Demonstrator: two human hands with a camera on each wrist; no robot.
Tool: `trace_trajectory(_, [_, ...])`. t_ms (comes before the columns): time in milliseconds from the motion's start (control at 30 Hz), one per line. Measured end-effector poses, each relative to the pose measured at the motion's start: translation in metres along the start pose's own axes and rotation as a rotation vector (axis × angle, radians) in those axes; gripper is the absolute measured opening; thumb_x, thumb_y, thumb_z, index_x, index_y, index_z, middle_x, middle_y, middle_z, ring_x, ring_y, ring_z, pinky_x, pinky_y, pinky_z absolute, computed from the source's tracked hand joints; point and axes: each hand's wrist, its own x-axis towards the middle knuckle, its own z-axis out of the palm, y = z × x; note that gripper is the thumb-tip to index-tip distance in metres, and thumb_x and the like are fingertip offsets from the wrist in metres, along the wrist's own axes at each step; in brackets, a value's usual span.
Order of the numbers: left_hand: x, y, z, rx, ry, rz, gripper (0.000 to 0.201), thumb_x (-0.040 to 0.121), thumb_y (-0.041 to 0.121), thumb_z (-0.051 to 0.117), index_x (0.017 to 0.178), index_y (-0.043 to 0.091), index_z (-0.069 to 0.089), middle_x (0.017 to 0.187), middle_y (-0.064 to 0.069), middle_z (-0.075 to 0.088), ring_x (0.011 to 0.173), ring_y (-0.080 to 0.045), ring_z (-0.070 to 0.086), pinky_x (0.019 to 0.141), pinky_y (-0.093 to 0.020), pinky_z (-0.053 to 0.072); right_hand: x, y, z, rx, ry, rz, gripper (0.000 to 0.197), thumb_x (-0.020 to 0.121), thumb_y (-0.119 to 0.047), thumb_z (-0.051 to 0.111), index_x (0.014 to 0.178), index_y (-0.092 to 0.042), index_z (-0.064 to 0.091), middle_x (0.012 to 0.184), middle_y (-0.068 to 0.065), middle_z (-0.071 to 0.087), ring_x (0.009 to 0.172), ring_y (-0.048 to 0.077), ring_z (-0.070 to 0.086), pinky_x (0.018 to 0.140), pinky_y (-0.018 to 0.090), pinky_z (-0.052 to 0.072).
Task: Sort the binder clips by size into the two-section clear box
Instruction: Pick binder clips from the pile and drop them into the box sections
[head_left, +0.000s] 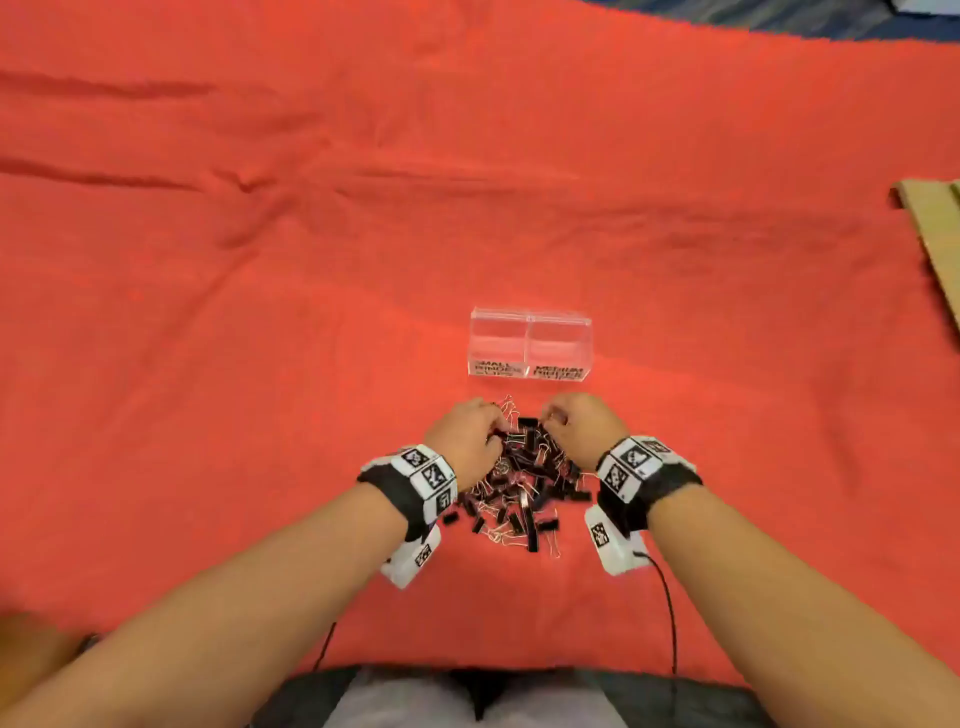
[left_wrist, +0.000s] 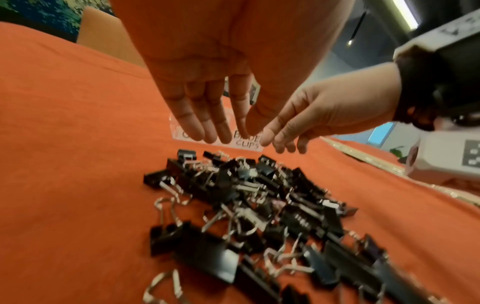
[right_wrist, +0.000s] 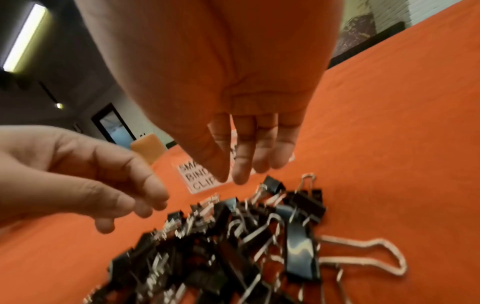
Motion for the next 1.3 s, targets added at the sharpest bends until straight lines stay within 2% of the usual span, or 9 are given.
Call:
trace_trajectory(100, [0.011,-0.007,0.010,0.066,-0.006,-0.025,0.034,0.092,0.016,0.051,0.126,0.021,0.054,0.120,-0.004,0.048,0.116,-0.021,0.048,0.097,-0.036,0.046,0.012,-0.002,0.012,-0.003,0.054,0.000,0.020,0.091,-0.012,0.053,0.105,-0.016,0.066,0.100,0.000,0.067,0.071,0.009,0.056,0.063,0.018,0.047])
trace_trajectory(200, [0.011,-0.017,0.021,0.111,-0.022,-0.030,0.041,0.092,0.018,0.052,0.132,0.026,0.049,0.116,-0.004,0.046,0.110,-0.020,0.046,0.084,-0.031,0.047,0.013,0.000,0.024,0.004,0.051,-0.001,0.015,0.088,-0.016,0.059,0.101,-0.019,0.065,0.075,-0.013,0.055,0.060,0.003,0.046,0.055,0.018,0.043])
trace_trajectory(400, [0.008,-0.031,0.019,0.007,0.066,-0.014,0.034,0.092,0.022,0.052,0.126,0.024,0.054,0.104,0.003,0.043,0.107,-0.015,0.044,0.096,-0.031,0.043,0.008,0.025,0.011,0.109,0.139,0.072,0.009,0.087,-0.020,0.061,0.094,-0.018,0.066,0.063,-0.007,0.050,0.054,0.008,0.046,0.049,0.022,0.039])
trace_trajectory(533, [0.021,-0.028,0.011,-0.048,0.167,-0.063,0.031,0.092,0.017,0.051,0.122,0.019,0.056,0.109,0.002,0.048,0.105,-0.017,0.050,0.099,-0.035,0.046,0.006,0.025,0.003,0.138,0.132,0.085,0.008,0.087,-0.020,0.062,0.094,-0.020,0.065,0.076,0.001,0.060,0.063,0.014,0.055,0.060,0.029,0.052])
trace_trajectory(700, [0.041,-0.019,0.021,0.104,0.148,-0.052,0.036,0.095,0.016,0.049,0.131,0.013,0.052,0.123,-0.006,0.051,0.120,-0.023,0.046,0.101,-0.040,0.045,0.010,0.023,0.002,0.129,0.131,0.144,0.009,0.087,-0.016,0.060,0.093,-0.019,0.065,0.086,0.001,0.063,0.073,0.016,0.060,0.070,0.032,0.054])
trace_trajectory(867, [0.050,-0.017,0.030,0.284,0.178,-0.042,0.028,0.090,0.006,0.056,0.117,0.004,0.055,0.119,-0.013,0.053,0.115,-0.029,0.048,0.093,-0.039,0.046,0.008,0.012,0.016,-0.058,0.112,0.079,0.014,0.086,-0.024,0.061,0.094,-0.015,0.067,0.096,0.003,0.061,0.099,0.019,0.051,0.085,0.037,0.049])
trace_trajectory(1033, [0.055,-0.015,0.026,0.151,0.208,-0.124,0.032,0.090,0.019,0.060,0.118,0.004,0.053,0.122,-0.012,0.055,0.117,-0.028,0.047,0.101,-0.038,0.043,0.006,0.013,0.024,0.002,0.085,0.132,0.012,0.084,-0.023,0.062,0.088,-0.014,0.068,0.094,0.005,0.062,0.098,0.024,0.055,0.086,0.041,0.051])
trace_trajectory(1167, [0.050,-0.017,0.020,-0.005,0.211,-0.098,0.005,0.089,0.009,0.058,0.092,0.012,0.057,0.101,-0.005,0.061,0.099,-0.024,0.057,0.089,-0.038,0.050,0.003,0.023,0.011,0.115,0.178,0.145,0.014,0.085,-0.010,0.060,0.093,-0.018,0.068,0.084,0.000,0.060,0.092,0.023,0.057,0.088,0.039,0.051])
trace_trajectory(1300, [0.048,-0.006,0.004,-0.182,0.305,-0.036,0.006,0.088,0.009,0.057,0.094,0.013,0.055,0.086,0.004,0.056,0.075,-0.013,0.053,0.074,-0.029,0.054,0.003,0.026,0.007,-0.003,0.101,0.038,0.021,0.087,-0.009,0.055,0.097,-0.020,0.070,0.088,0.005,0.062,0.102,0.025,0.050,0.084,0.035,0.046])
